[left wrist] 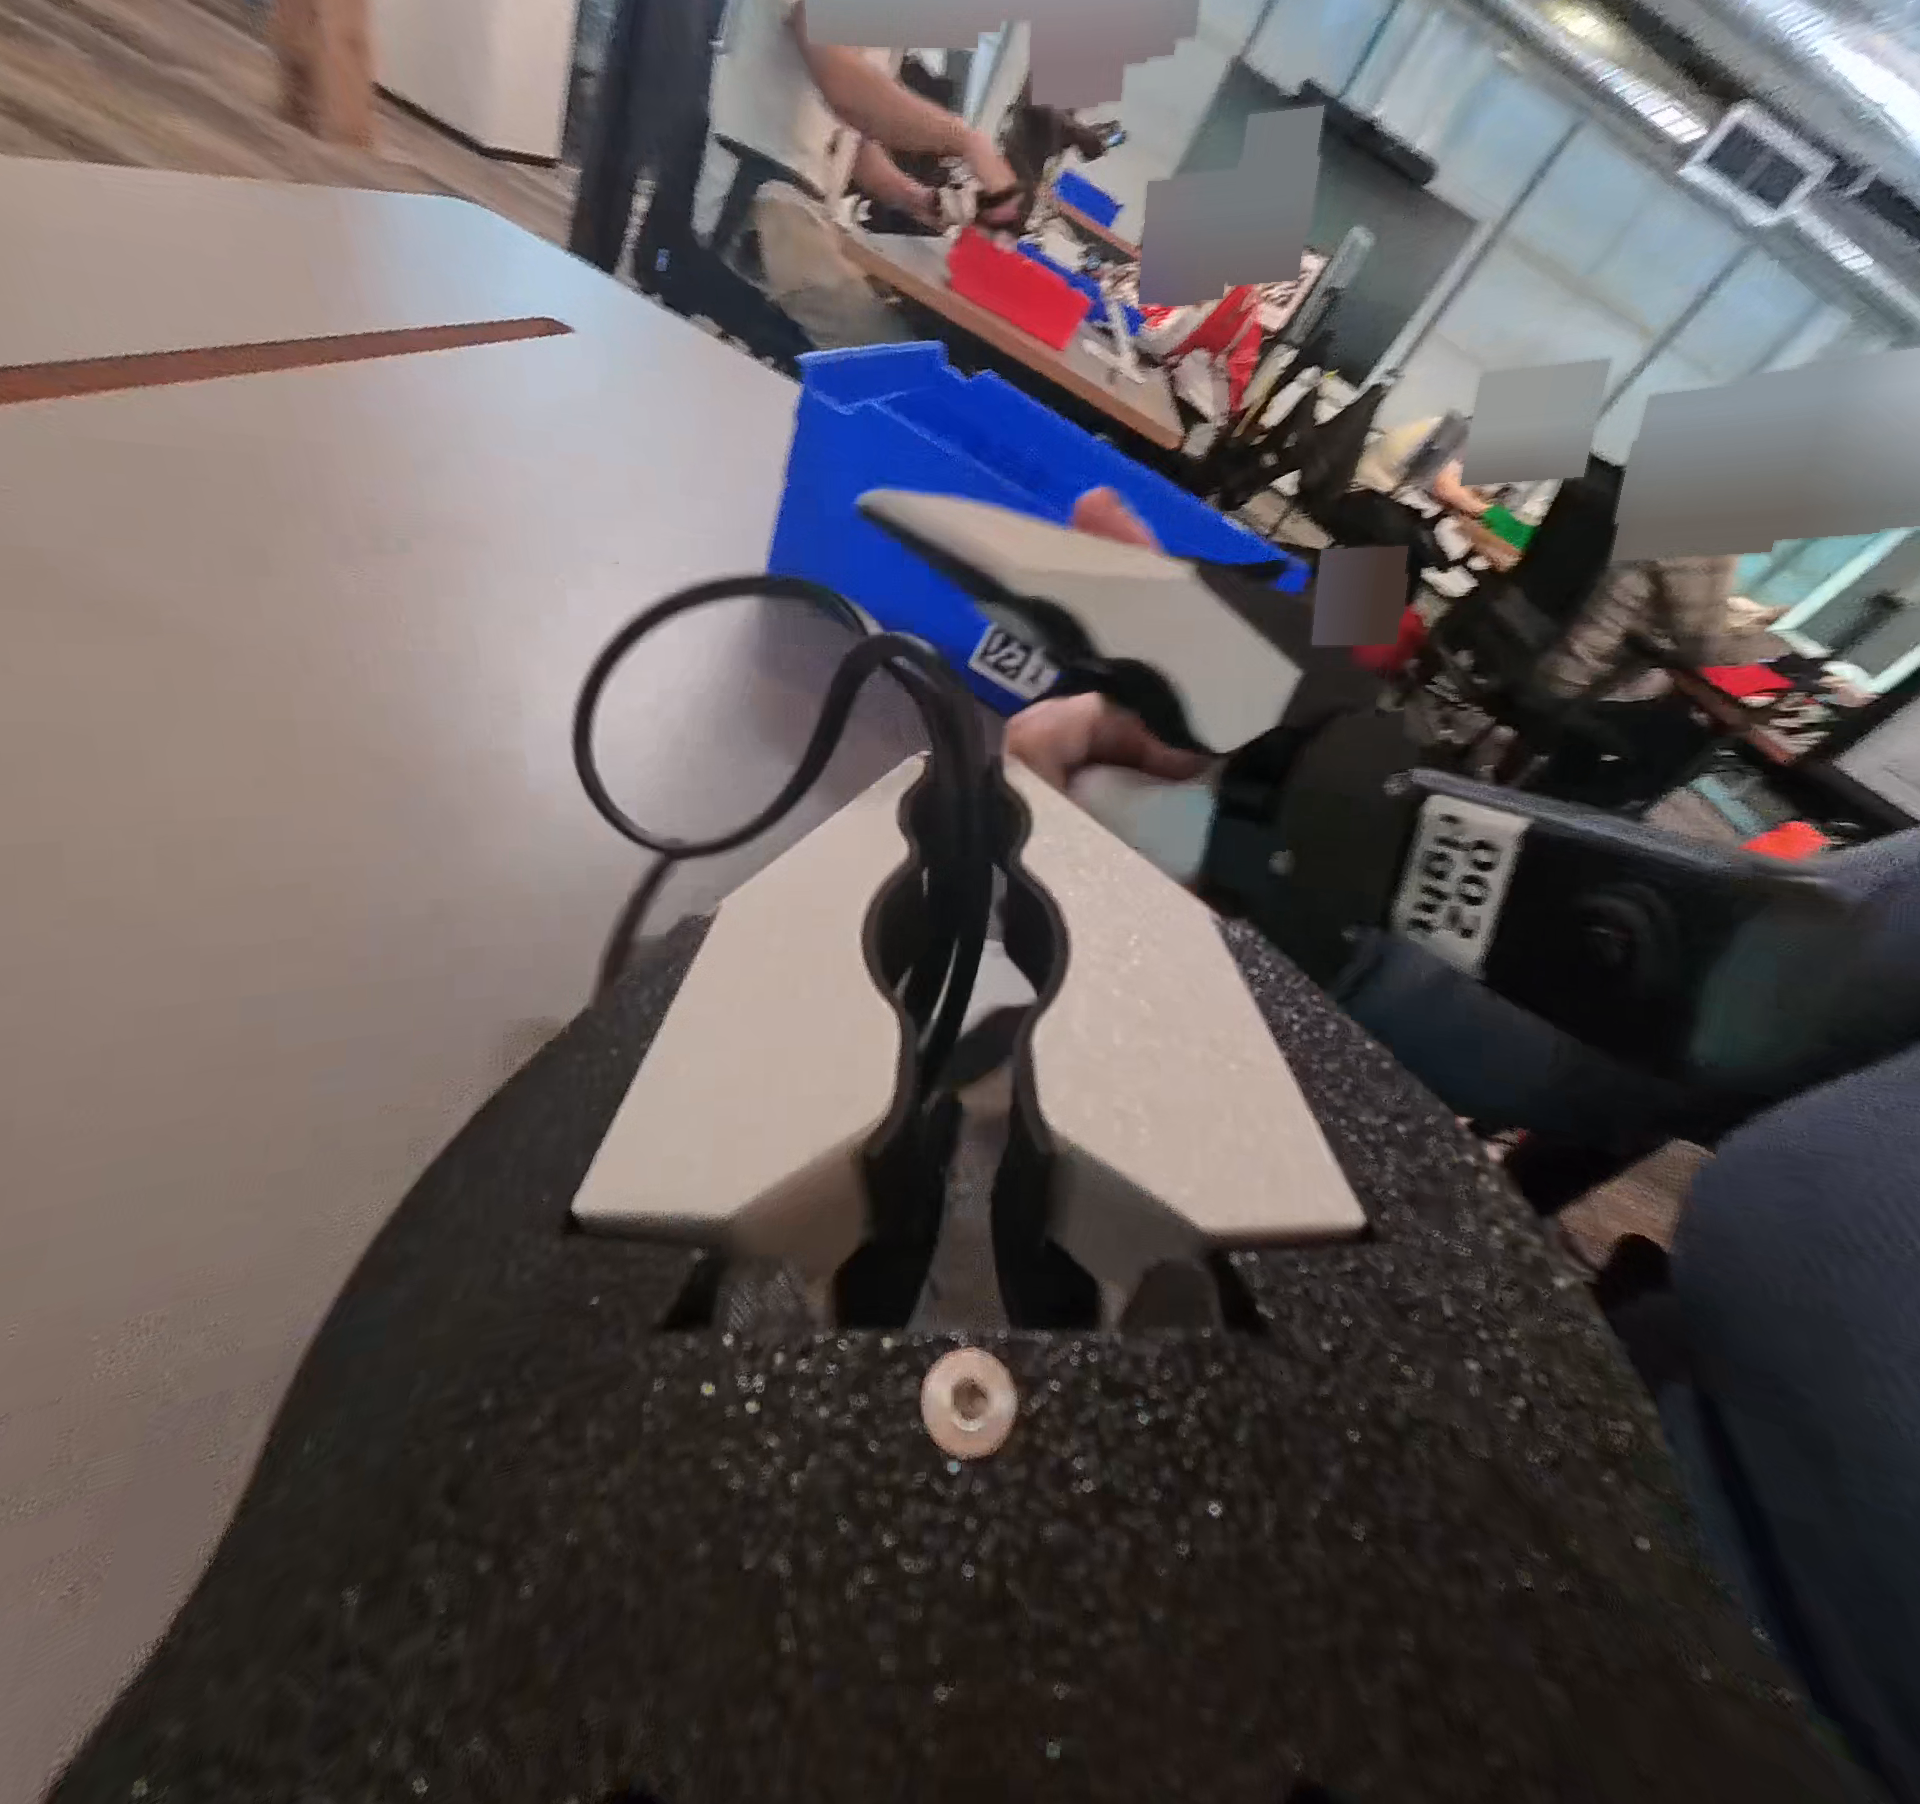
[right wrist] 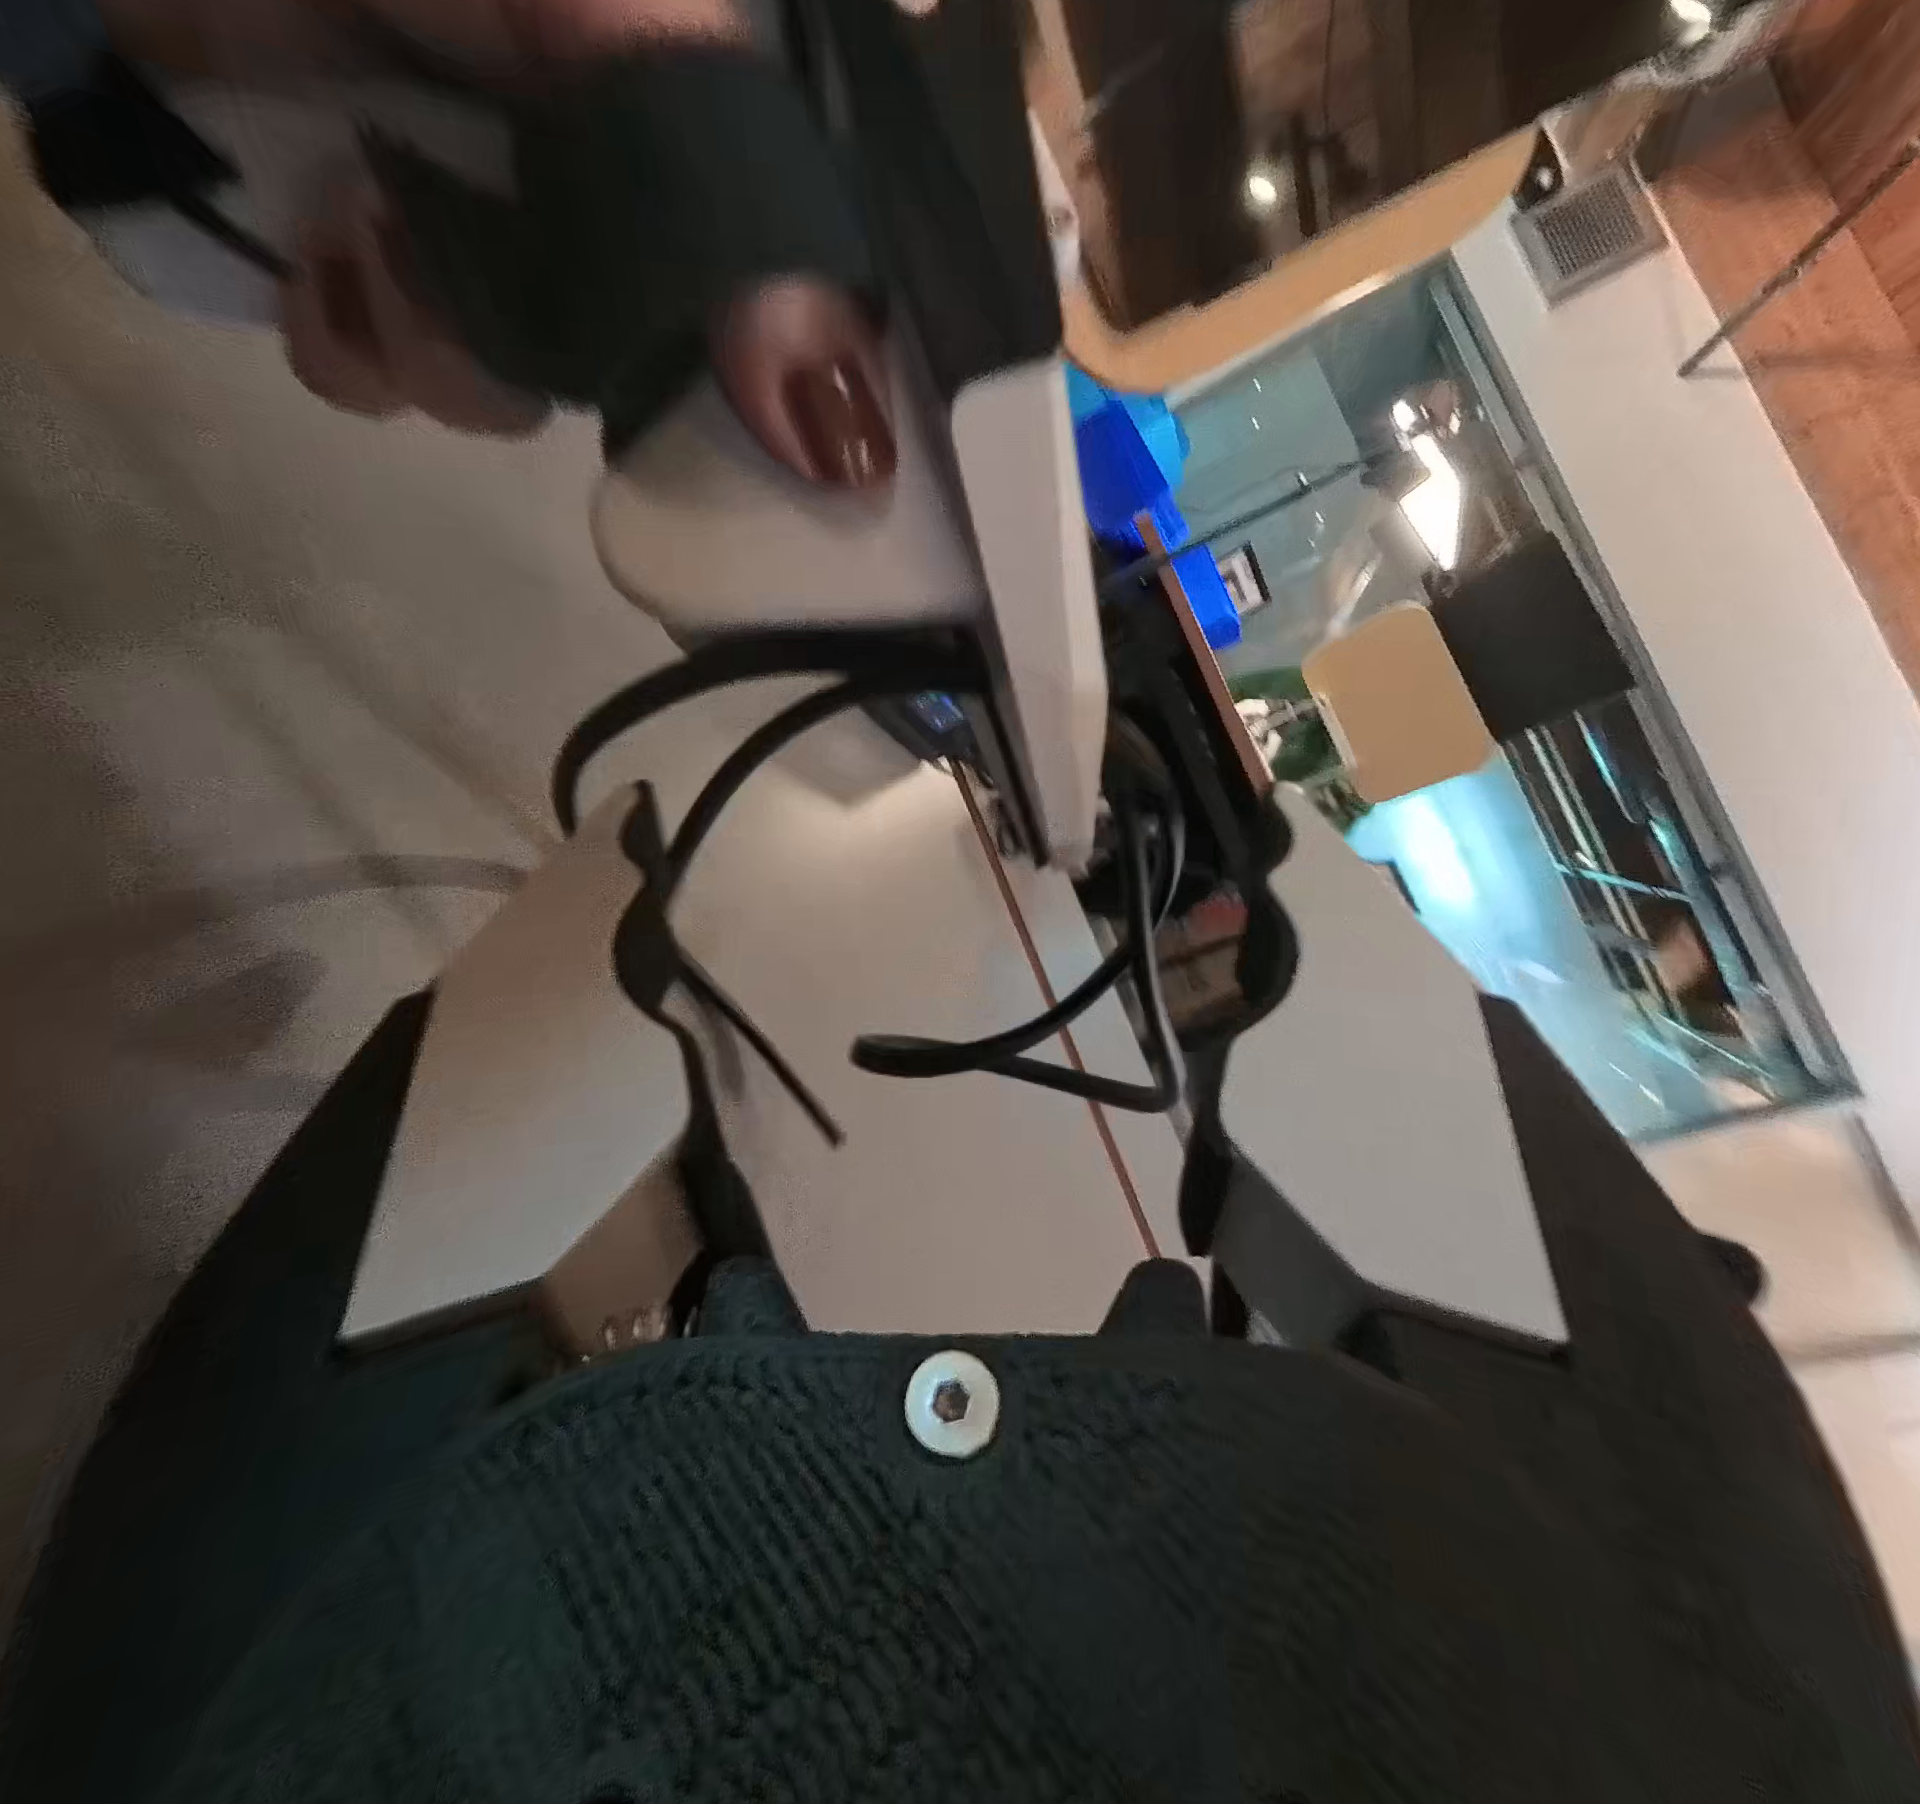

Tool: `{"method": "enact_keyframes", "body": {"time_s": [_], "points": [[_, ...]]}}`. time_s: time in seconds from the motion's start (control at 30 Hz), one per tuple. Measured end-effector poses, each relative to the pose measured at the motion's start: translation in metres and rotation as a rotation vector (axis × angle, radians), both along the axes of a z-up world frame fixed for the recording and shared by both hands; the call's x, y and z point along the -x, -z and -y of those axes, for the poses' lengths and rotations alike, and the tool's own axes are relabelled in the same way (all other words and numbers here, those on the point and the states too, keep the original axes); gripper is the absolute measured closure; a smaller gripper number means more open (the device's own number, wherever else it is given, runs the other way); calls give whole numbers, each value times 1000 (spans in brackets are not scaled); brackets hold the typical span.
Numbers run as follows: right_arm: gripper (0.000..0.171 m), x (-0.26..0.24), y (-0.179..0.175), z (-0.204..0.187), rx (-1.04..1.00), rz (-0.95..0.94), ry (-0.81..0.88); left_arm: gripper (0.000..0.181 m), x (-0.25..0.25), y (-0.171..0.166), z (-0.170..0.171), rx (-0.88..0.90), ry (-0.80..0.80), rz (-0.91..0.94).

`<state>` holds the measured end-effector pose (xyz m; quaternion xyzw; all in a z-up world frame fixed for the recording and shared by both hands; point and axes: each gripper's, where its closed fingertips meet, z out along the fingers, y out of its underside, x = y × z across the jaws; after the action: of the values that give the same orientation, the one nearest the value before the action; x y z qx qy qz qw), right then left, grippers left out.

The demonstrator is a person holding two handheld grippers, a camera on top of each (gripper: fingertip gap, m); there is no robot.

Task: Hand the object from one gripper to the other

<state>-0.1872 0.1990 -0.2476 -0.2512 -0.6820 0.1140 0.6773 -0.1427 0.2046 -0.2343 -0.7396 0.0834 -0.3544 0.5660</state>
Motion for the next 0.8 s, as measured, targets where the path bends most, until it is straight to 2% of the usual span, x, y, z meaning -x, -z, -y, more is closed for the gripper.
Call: {"method": "enact_keyframes", "body": {"time_s": [0.17, 0.2, 0.23, 0.33, 0.47, 0.57, 0.7, 0.8], "points": [[137, -7, -12, -16, -76, -73, 95, 175, 0, -11, 6, -46, 49, 80], [158, -10, -19, -20, -53, -113, 114, 175, 0, -11, 7, -57, 58, 74], [164, -12, -25, -21, -8, -136, 113, 175, -1, -12, 7, -82, 60, 73], [166, -14, -28, -25, 224, -135, 81, 174, 0, -21, 5, -157, 34, 92], [166, -19, -30, -39, 479, -155, 74, 145, 18, -41, 9, -291, -59, 100], [167, -23, -36, -49, 719, -197, 49, 125, 33, -42, 10, -328, -137, 49], [166, -30, -40, -62, 1081, -263, -16, 123, 30, -17, 5, -217, -98, -65], [167, -35, -42, -69, 1304, -294, -88, 142, 25, -5, 1, -187, -97, -137]]}}
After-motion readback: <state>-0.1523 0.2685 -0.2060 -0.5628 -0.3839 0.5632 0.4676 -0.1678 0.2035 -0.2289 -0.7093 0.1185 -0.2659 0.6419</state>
